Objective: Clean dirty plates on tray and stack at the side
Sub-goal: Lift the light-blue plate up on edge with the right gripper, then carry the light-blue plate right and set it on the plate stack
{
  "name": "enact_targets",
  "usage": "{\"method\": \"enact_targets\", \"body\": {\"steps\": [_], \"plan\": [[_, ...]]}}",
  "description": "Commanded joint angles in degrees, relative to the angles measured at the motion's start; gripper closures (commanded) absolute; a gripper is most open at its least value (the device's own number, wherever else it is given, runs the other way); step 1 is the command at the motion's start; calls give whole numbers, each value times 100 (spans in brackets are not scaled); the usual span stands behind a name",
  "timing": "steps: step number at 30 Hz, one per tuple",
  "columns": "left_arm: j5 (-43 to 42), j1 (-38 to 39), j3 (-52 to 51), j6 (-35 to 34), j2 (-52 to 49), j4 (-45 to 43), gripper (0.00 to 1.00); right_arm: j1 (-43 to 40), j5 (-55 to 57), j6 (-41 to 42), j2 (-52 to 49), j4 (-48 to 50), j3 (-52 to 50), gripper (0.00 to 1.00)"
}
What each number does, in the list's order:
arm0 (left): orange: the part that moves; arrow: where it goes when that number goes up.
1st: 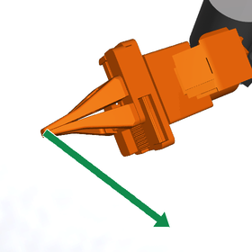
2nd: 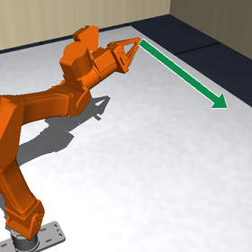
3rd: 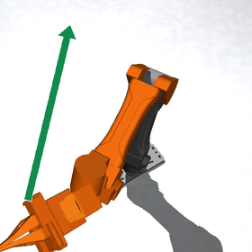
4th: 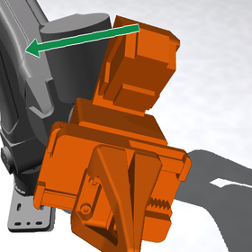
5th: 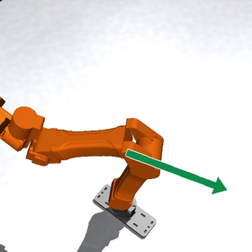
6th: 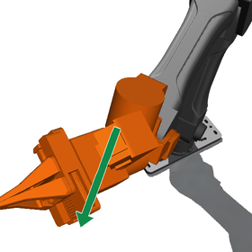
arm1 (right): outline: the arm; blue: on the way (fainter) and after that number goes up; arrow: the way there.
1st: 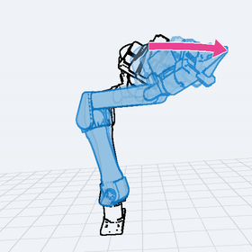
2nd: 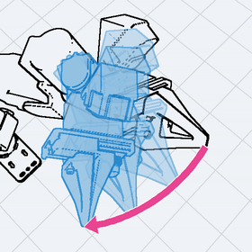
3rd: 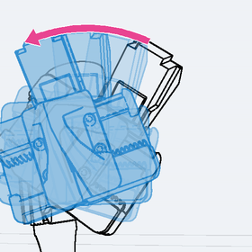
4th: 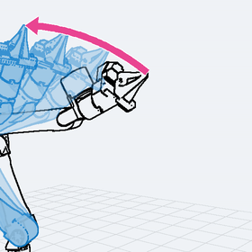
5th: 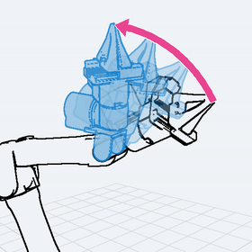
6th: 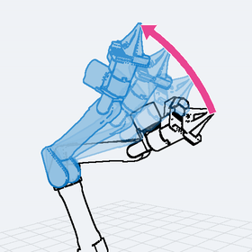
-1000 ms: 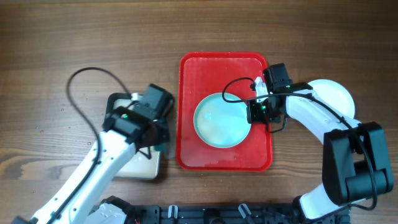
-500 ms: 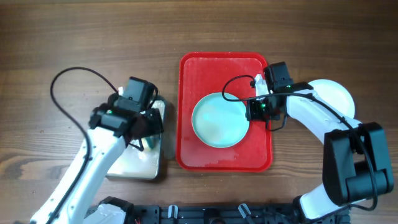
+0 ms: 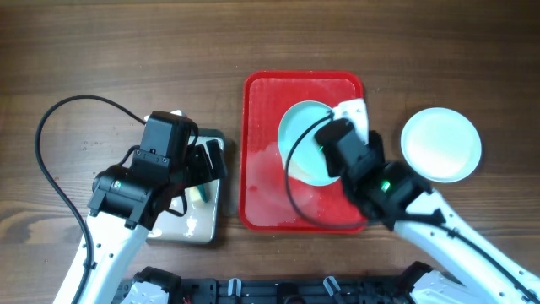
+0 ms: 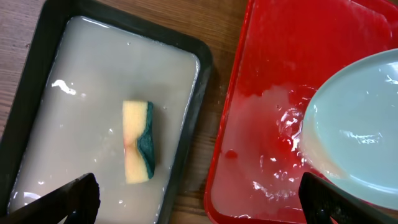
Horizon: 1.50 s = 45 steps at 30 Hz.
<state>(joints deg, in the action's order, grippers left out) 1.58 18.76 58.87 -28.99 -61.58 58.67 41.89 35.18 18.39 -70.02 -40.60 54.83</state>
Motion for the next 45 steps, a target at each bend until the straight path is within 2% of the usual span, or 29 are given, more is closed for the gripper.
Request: {"method": "enact_targets", "body": {"steps": [1, 9, 23, 30, 32, 39, 42, 45], "plan": [[-50, -31, 92, -15, 9, -13, 0, 883, 2074, 109, 122, -52, -9, 96], [-50, -31, 92, -13, 9, -13, 0, 2046, 3355, -195, 125, -59, -9, 96], [-50, -31, 92, -15, 9, -13, 0, 2076, 3176, -219, 118, -61, -9, 96], [-50, -31, 92, -15, 9, -13, 0, 2028, 3143, -1749, 111, 131, -9, 96], [-50, -31, 92, -15, 9, -13, 0, 2028, 3021, -2577, 111, 455, -9, 96], [-50, -31, 92, -15, 9, -13, 0, 2028, 2870, -4179, 96, 1482, -9, 96], [-50, -31, 92, -15, 9, -13, 0, 2028, 2872, -4662, 96, 1731, -9, 96], [-50, -31, 92, -15, 9, -13, 0, 2028, 2874, -4693, 96, 1792, -9, 96]]}}
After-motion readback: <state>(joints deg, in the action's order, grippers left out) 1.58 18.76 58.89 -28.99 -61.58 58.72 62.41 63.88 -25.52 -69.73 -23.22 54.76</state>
